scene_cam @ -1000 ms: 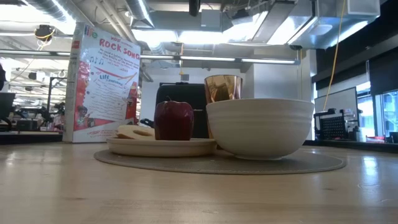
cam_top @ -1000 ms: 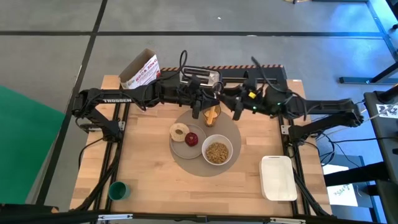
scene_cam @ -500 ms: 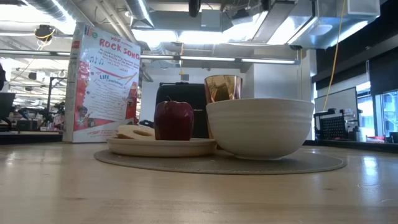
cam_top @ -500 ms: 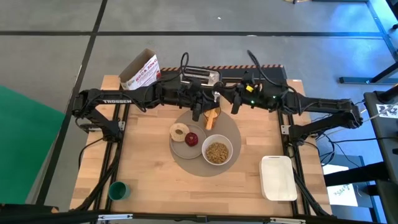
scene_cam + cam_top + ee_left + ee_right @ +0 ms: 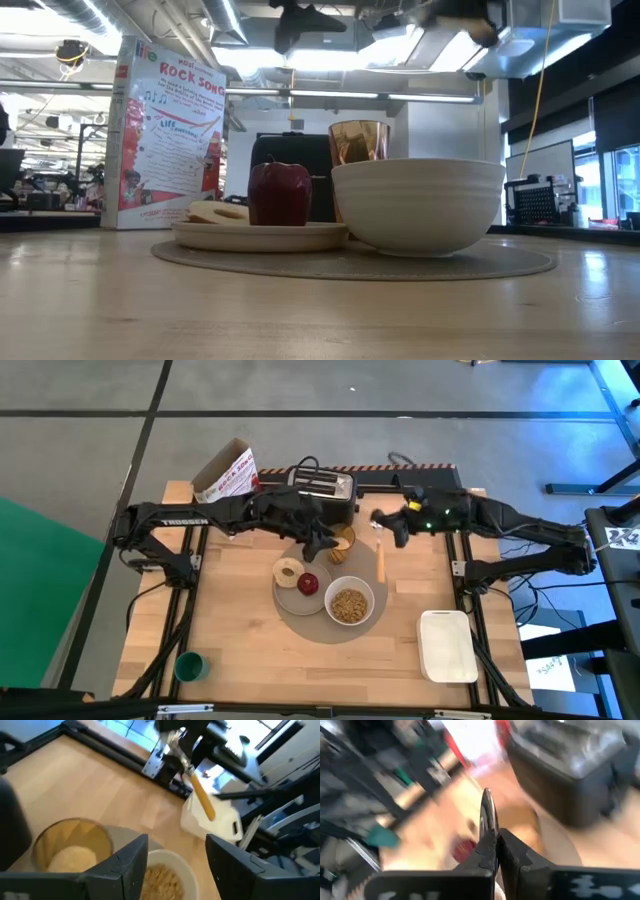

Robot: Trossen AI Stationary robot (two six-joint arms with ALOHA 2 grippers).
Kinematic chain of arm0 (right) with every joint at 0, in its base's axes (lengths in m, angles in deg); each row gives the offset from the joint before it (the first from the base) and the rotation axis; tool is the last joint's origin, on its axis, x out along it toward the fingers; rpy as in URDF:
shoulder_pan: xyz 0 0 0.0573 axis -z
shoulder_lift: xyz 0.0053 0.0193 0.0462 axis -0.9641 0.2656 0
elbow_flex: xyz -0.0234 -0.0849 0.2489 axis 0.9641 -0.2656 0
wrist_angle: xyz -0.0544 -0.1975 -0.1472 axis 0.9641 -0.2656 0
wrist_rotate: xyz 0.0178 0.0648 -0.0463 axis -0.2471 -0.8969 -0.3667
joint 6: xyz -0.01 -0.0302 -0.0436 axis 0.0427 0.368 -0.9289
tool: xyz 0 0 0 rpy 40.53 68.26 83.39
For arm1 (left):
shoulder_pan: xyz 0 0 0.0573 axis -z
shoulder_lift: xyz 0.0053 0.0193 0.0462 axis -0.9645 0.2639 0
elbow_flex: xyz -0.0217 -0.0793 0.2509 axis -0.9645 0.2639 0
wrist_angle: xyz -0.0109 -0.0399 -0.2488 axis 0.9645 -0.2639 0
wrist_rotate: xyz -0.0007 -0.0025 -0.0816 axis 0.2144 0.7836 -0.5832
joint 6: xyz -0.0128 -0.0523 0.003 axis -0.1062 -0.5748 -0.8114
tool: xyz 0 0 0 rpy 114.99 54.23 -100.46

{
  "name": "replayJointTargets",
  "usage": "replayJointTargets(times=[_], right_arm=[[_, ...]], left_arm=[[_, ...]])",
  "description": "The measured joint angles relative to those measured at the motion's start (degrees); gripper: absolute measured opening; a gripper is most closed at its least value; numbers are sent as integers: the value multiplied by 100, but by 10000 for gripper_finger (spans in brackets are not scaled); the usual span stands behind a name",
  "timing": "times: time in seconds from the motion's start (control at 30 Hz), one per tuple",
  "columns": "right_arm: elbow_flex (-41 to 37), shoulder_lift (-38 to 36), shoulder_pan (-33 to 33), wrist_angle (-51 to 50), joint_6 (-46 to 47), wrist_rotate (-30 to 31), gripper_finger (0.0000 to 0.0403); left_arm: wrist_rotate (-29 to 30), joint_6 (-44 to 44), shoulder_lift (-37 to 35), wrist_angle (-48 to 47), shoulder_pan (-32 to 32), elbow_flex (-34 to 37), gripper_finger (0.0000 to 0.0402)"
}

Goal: Arrange a breakfast setting
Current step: Put the yellow spoon on the placemat to the right of the white bowl

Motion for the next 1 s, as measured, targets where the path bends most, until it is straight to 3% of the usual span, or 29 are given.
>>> replayJointTargets(times=[0.13,0.33,0.5,0.63,1.0], right_arm=[[-1155,-366,-2,119,299,-93,1],[-3521,-962,-4,1858,1154,-294,1],[-4811,-949,-4,3305,1221,-147,1],[-5239,-742,-2,4089,1232,1,0],[-5288,420,-4,5034,1731,-253,0]], left_arm=[[298,276,-81,-93,69,0,193],[533,388,-156,-424,94,1,192],[542,389,-153,-476,95,5,192],[553,425,-150,-477,94,7,192],[612,427,-151,-476,92,7,192]])
